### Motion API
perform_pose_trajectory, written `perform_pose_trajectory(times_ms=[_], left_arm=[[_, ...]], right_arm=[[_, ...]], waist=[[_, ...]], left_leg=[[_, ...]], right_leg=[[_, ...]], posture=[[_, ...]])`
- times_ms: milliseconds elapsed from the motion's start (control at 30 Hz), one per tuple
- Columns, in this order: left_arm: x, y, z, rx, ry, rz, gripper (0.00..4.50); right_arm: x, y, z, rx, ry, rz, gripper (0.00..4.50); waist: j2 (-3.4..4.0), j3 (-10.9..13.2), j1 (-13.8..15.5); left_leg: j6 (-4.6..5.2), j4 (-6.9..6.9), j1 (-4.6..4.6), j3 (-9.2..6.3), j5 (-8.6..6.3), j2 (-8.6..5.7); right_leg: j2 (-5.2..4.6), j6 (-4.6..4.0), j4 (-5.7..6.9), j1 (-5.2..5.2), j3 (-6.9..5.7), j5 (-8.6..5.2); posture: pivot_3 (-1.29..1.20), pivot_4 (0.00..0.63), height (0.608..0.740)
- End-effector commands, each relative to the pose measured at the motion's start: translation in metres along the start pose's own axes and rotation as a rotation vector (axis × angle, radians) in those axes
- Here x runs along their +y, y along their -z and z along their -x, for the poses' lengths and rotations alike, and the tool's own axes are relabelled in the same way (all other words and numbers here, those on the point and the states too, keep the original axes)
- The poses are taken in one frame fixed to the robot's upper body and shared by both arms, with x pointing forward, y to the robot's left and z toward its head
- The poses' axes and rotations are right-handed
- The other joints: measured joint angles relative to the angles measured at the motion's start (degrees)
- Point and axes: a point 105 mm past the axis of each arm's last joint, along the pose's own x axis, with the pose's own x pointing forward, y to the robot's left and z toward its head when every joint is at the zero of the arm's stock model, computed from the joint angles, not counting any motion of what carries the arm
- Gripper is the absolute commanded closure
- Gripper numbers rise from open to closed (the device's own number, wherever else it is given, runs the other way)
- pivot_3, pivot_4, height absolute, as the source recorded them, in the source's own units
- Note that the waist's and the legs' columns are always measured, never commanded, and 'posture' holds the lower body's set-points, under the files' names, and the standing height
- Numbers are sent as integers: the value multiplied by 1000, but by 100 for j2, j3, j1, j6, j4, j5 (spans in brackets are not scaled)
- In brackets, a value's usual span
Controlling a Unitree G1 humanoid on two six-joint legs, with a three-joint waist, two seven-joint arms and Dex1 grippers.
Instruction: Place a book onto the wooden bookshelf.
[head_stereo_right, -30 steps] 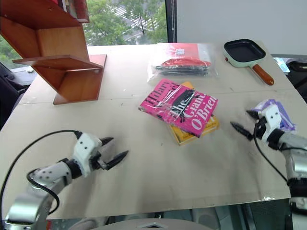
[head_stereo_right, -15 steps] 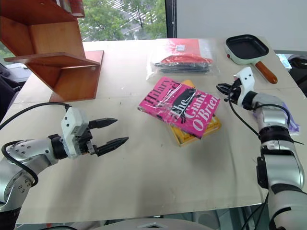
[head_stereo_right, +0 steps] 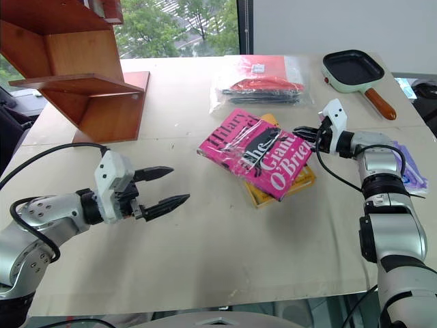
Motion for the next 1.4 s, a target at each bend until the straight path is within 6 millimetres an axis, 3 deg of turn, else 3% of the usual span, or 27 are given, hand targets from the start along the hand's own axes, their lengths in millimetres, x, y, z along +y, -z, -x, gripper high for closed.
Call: perform_pose_trajectory(times_ms=[33,300,600,767,933,1067,1233,1333,1400], left_arm=[[2,-15,-3,-63,4,-46,0],[3,-26,-4,-115,17,-66,0],[-3,-22,-6,-133,27,-27,0],[-10,-5,-15,-154,18,91,0],[-10,12,-33,-303,-104,402,0],[-14,46,-45,-331,-209,783,0],[-28,64,-70,-361,-168,1154,0],[-24,65,-88,-382,-122,1288,0],[-20,58,-99,-399,-63,1341,0]], right_arm=[[4,-16,4,-44,-25,21,4439],[13,-13,3,-41,-34,3,4439],[16,-14,3,-50,-36,-8,4439],[3,-14,15,-56,63,25,4439],[-5,-24,44,-99,148,50,4439],[25,-24,81,-85,102,61,4439],[65,-31,112,-69,56,28,4439],[92,-35,120,-76,31,-19,3548],[108,-34,128,-66,30,-33,2595]], waist=[[0,0,-1],[-1,-1,-4],[-1,-1,-4],[-1,-1,-2],[-4,-2,47],[-10,-9,129],[-9,-9,165],[-14,-12,184],[-25,-16,216]], left_leg=[[0,1,0,0,0,0],[0,1,1,4,0,-1],[-1,6,3,4,1,-2],[-1,11,4,7,1,-3],[1,36,2,6,1,-15],[2,45,5,-7,1,-14],[7,65,9,-6,-2,-15],[32,86,47,-13,-16,-12],[34,86,90,-14,-16,-14]], right_leg=[[0,0,1,0,-1,0],[3,2,0,-1,-7,1],[10,3,8,-1,-7,2],[5,3,21,-2,-4,1],[-4,3,46,-3,-1,1],[-18,3,60,4,6,1],[-15,4,83,7,11,1],[4,5,83,59,1,0],[17,2,82,100,-10,-5]], posture=[[0,150,740],[0,150,740],[0,150,740],[0,150,740],[0,150,740],[0,150,740],[0,150,740],[0,150,740],[0,150,740]])
